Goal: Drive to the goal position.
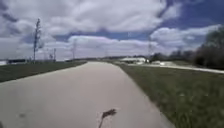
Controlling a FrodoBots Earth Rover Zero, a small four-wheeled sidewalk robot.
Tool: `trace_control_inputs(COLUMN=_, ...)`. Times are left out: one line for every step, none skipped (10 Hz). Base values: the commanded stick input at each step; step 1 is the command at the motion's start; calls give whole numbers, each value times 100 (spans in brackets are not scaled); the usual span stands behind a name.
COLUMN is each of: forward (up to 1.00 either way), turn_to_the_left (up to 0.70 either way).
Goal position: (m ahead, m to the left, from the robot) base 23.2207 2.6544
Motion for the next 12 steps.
trace_control_inputs(forward=100, turn_to_the_left=11)
trace_control_inputs(forward=94, turn_to_the_left=25)
trace_control_inputs(forward=44, turn_to_the_left=12)
trace_control_inputs(forward=0, turn_to_the_left=0)
trace_control_inputs(forward=0, turn_to_the_left=0)
trace_control_inputs(forward=0, turn_to_the_left=0)
trace_control_inputs(forward=0, turn_to_the_left=0)
trace_control_inputs(forward=0, turn_to_the_left=0)
trace_control_inputs(forward=0, turn_to_the_left=0)
trace_control_inputs(forward=0, turn_to_the_left=0)
trace_control_inputs(forward=0, turn_to_the_left=0)
trace_control_inputs(forward=0, turn_to_the_left=0)
